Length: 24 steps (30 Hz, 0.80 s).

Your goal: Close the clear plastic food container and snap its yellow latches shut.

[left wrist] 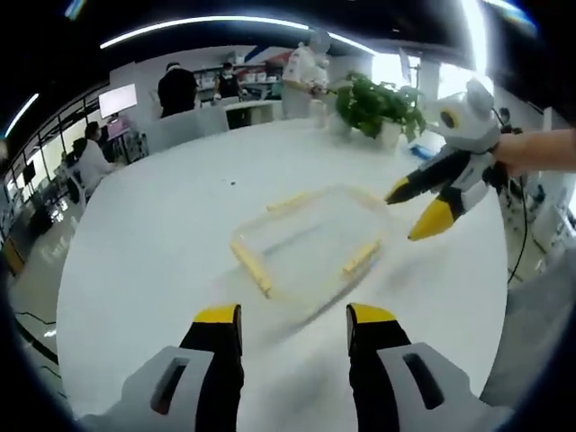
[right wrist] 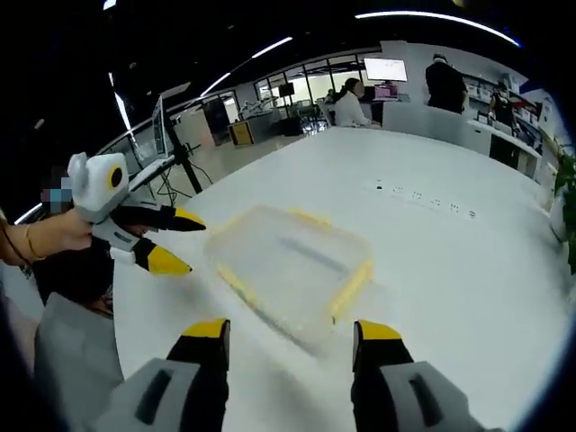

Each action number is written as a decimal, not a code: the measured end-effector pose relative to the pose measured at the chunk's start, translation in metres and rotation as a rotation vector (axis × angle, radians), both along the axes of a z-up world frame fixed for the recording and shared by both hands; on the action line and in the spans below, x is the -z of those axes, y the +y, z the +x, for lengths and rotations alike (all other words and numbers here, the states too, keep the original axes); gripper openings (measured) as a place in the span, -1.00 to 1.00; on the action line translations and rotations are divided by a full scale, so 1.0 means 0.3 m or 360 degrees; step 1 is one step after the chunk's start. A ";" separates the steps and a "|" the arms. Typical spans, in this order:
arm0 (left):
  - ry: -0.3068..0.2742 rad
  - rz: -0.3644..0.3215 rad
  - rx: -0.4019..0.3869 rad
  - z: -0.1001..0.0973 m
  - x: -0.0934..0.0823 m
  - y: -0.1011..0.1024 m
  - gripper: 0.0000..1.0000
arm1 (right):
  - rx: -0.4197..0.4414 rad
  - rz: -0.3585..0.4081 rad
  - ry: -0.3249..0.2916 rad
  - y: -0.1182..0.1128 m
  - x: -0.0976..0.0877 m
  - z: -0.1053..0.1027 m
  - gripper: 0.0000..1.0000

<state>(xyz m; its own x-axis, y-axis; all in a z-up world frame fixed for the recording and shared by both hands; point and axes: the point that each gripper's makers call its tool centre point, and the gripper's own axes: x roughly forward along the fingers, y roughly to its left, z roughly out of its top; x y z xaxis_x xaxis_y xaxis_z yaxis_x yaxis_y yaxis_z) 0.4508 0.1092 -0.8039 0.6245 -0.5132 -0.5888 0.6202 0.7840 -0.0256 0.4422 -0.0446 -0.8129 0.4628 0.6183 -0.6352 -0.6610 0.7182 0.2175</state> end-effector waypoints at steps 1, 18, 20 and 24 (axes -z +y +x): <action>-0.0014 -0.0008 -0.0014 -0.005 -0.009 0.005 -0.04 | 0.0005 0.0003 -0.0002 -0.001 -0.002 -0.004 0.07; -0.0120 -0.0103 -0.0175 -0.186 -0.107 0.122 0.51 | 0.0190 0.0079 -0.0141 -0.037 -0.109 -0.220 0.30; -0.0117 -0.0119 -0.0176 -0.205 -0.115 0.129 0.50 | 0.0205 0.0078 -0.0151 -0.044 -0.113 -0.246 0.33; -0.0139 -0.0123 -0.0186 -0.253 -0.137 0.148 0.51 | 0.0225 0.0063 -0.0161 -0.056 -0.119 -0.295 0.31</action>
<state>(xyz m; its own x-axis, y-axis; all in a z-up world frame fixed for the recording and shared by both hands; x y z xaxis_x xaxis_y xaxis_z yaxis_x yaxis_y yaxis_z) 0.3748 0.1535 -0.7626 0.7296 -0.4760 -0.4910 0.5276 0.8486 -0.0386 0.3537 -0.0614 -0.7771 0.6071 0.5664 -0.5574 -0.5740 0.7976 0.1853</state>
